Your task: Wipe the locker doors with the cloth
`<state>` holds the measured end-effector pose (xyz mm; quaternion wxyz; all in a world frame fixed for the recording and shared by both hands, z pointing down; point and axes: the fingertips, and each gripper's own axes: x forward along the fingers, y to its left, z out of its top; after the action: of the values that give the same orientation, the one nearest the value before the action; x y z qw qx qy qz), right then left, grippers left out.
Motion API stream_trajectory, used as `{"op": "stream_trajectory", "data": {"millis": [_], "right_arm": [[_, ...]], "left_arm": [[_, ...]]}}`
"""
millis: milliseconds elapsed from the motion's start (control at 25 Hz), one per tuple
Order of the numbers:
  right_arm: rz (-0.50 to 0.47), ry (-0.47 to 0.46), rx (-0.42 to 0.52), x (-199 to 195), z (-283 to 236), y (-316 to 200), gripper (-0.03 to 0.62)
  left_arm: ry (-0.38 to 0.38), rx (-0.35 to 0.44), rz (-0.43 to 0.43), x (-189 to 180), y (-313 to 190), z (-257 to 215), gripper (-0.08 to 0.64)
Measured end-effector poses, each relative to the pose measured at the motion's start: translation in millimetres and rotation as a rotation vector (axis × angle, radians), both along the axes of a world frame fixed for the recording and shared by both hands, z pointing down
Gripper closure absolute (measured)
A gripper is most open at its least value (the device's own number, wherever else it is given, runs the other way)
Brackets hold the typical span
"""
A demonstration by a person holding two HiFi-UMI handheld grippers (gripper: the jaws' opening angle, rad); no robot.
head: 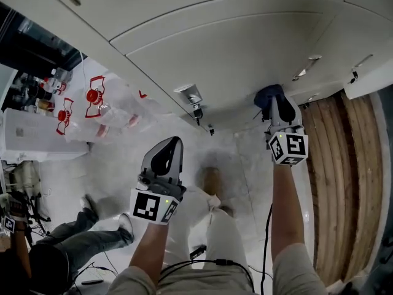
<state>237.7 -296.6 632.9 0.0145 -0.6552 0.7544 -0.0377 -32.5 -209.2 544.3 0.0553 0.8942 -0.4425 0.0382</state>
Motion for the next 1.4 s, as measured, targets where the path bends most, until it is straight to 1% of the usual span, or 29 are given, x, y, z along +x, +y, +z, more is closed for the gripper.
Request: {"op": "stream_trajectory", "data": {"millis": [320,440,560,760,880,1040,1160,1280,1400], "right_arm": [[0.138,-0.056,-0.014,45,-11,1,0.541],[0.188,-0.084,0.001,60,-26,10,0.543],[0.208,-0.091,0.016,69,-49,22,0.543],[0.202,-0.075,0.029,68,-96,50,0.543],[0.188,-0.075,0.035,60,-126,68,0.545],[0.137,-0.063,0.027,40,-163,94,0.545],[0.104,-0.058,0.013,26,-191,112,0.545],[0.073,-0.065,0.012,9,-219,130,0.545],[0.031,-0.045,0.010,-11,-244,147,0.548]], "left_arm": [[0.006,-0.004,0.005,5,4,-5,0.561],[0.010,-0.007,0.004,6,5,-14,0.561],[0.020,-0.005,0.006,8,8,-31,0.561],[0.034,0.018,0.026,12,12,-75,0.561],[0.045,0.037,0.032,13,14,-105,0.561],[0.060,0.060,0.044,11,20,-143,0.561],[0.083,0.060,0.040,7,26,-165,0.561],[0.093,0.058,0.044,0,38,-179,0.561],[0.108,0.044,0.041,-4,50,-189,0.561]]}}
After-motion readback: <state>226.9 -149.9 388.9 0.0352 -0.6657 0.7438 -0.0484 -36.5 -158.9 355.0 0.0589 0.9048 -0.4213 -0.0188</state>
